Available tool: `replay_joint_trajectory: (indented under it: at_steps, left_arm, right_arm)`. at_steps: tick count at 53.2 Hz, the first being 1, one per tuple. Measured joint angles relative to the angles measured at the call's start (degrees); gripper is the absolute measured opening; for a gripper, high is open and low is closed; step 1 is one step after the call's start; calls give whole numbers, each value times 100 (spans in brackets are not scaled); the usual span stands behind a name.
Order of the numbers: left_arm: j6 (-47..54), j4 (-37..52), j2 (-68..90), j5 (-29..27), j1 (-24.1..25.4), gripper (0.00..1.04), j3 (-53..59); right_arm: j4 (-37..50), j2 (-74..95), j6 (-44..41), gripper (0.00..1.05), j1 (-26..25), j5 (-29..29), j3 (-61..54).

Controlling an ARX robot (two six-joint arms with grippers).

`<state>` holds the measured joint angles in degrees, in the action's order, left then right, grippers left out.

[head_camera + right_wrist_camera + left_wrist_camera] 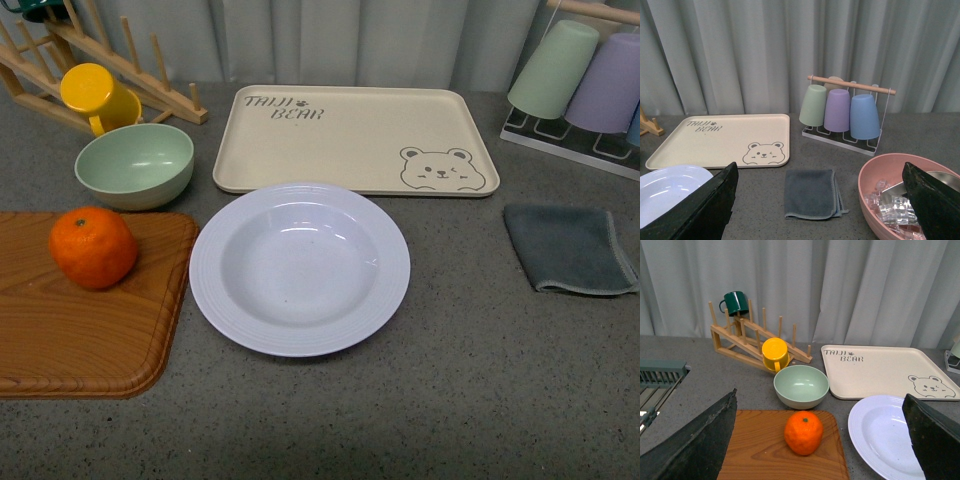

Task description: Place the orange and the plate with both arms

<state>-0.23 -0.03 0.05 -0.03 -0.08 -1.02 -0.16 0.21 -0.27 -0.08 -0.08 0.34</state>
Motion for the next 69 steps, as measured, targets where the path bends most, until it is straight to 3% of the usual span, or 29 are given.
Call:
replay_joint_trajectory:
  at_steps: [18,20,23,26,28,32,38,43,53,69]
  left_arm:
    - [0,0,2,-11,0,98,-2]
    - [-179,-140,96,-461,-133,98,-42]
    - [-643,-339,632,-1735,-483,98,-173]
    - [-957,-20,1217,-2323,-518,98,-184]
    - [-1080,304,1589,-2387,-474,98,-188]
    - [-1187,1443,2719,-2223,-348,98,-243]
    - [-1316,3467,5337,-1530,-315,98,-789]
    - [-1261,4151,6822,-909,-420,98,-1244]
    - [-1023,4336,8784,-560,-579,98,-1845]
    - [-640,4631,10476,-385,-573,98,-2476]
  right_arm:
    - [0,0,0,96,0,0,0]
    - [0,0,0,96,0,0,0]
    - [0,0,0,96,0,0,0]
    - [0,0,2,96,2,4,0]
    - [0,0,0,96,0,-9,0]
    - [0,0,2,96,0,0,0]
    - [0,0,4,96,2,-4,0]
    - [0,0,4,96,2,-2,0]
    - [0,0,2,96,2,-2,0]
    - [0,0,4,96,2,-2,0]
